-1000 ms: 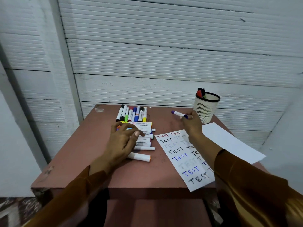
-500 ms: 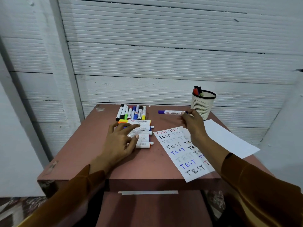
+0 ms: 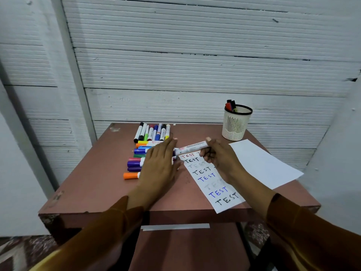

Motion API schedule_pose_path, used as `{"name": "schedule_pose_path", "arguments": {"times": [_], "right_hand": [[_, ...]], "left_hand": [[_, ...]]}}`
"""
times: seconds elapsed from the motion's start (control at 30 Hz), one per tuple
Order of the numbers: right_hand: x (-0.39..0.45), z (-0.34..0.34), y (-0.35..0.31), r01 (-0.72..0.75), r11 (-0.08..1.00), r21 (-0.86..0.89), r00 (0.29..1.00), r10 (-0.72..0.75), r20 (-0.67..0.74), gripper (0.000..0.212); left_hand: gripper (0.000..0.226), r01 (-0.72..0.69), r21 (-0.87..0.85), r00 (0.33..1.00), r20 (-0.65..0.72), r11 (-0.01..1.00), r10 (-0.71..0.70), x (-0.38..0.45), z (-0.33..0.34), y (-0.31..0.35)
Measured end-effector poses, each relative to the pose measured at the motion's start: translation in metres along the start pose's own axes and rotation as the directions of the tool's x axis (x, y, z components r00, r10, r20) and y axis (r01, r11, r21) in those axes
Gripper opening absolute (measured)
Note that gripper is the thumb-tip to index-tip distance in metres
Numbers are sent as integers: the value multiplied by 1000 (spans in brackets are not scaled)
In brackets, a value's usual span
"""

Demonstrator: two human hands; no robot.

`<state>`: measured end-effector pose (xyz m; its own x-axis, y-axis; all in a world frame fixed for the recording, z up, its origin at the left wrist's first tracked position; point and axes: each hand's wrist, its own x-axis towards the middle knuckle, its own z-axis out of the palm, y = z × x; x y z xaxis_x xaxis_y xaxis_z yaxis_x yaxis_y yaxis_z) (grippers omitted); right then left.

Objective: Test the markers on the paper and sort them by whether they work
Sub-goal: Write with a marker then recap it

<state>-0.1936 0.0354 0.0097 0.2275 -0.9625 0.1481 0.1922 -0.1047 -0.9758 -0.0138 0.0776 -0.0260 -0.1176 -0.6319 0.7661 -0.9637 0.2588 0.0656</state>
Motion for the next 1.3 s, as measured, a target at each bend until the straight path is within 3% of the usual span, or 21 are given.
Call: {"name": "schedule_pose_path", "arguments": {"times": [0.13,0.27,0.4,0.67,0.73,0.83,1.0,1.3], "right_hand": [[-5,7,3,-36,999,40,998,35,42,22],[-9,8,6,-125,982,138,981,102,164,19],[-12,16,13,-76,997,33,960,64,273,17],[-6,6,5,0,999,52,962,-15,272,15],[1,-2,-2,-3,991,135,981,-23,191,9],[16,-21,-13,49,974,219,999,-52,5,8],[39,-43,-18,160,987,-28,964,-163,-212,20],[64,-44,8,71,975,-210,957,-126,-260,19]], "left_hand": [[33,-3,51,999,49,999,0,0,11,11],[23,52,-150,994,103,987,-37,-4,8,13],[34,-33,-260,996,66,965,52,-2,3,21],[45,34,-238,997,72,971,-17,-1,4,15],[54,144,-251,984,143,957,-110,1,3,15],[42,14,-112,990,138,994,1,-1,8,13],[36,-90,0,982,168,996,88,0,20,9],[35,-107,-3,975,197,994,106,-2,24,6]]}}
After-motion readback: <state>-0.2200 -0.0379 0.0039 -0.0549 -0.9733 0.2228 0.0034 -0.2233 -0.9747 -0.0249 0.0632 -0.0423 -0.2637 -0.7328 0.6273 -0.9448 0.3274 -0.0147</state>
